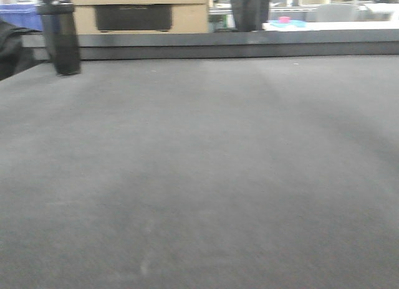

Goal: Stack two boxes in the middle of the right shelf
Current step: 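Hold the box stack in both grippers while driving away from the table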

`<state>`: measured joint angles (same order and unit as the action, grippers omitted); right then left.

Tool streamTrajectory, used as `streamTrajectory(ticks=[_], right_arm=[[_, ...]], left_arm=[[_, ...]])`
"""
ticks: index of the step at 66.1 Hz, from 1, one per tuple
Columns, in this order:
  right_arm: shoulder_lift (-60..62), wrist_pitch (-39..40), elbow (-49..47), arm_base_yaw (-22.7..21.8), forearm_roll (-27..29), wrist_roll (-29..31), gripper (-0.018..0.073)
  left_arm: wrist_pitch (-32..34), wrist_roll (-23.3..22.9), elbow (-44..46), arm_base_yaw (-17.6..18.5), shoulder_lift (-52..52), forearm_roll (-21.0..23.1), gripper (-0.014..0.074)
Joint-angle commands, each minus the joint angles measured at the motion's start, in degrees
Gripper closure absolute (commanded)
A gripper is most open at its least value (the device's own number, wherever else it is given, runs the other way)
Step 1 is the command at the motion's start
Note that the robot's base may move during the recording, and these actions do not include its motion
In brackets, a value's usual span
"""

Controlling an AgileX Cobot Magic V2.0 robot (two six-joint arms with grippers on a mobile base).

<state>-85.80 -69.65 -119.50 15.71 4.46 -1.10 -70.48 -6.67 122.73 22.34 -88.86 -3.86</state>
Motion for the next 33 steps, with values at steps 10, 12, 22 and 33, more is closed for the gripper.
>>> streamTrajectory(ticks=[10, 12, 22, 33], right_arm=[[-0.3, 5.9, -0.9, 0.0, -1.3, 0.5, 0.0715], [-0.3, 5.9, -0.9, 0.0, -1.3, 0.5, 0.0715], [-0.5, 5.9, -0.9, 0.0, -1.3, 0.5, 0.0715], [-0.6, 5.9, -0.9, 0.0, -1.3, 0.5, 0.0715]], left_arm=[[1.5, 0.1, 0.7, 0.1, 1.0, 2.5, 0.0708], [1.5, 0.1, 0.7, 0.1, 1.0, 2.5, 0.0708], [1.5, 0.1, 0.7, 0.1, 1.0, 2.5, 0.0708], [1.5, 0.1, 0.7, 0.1, 1.0, 2.4, 0.0708]])
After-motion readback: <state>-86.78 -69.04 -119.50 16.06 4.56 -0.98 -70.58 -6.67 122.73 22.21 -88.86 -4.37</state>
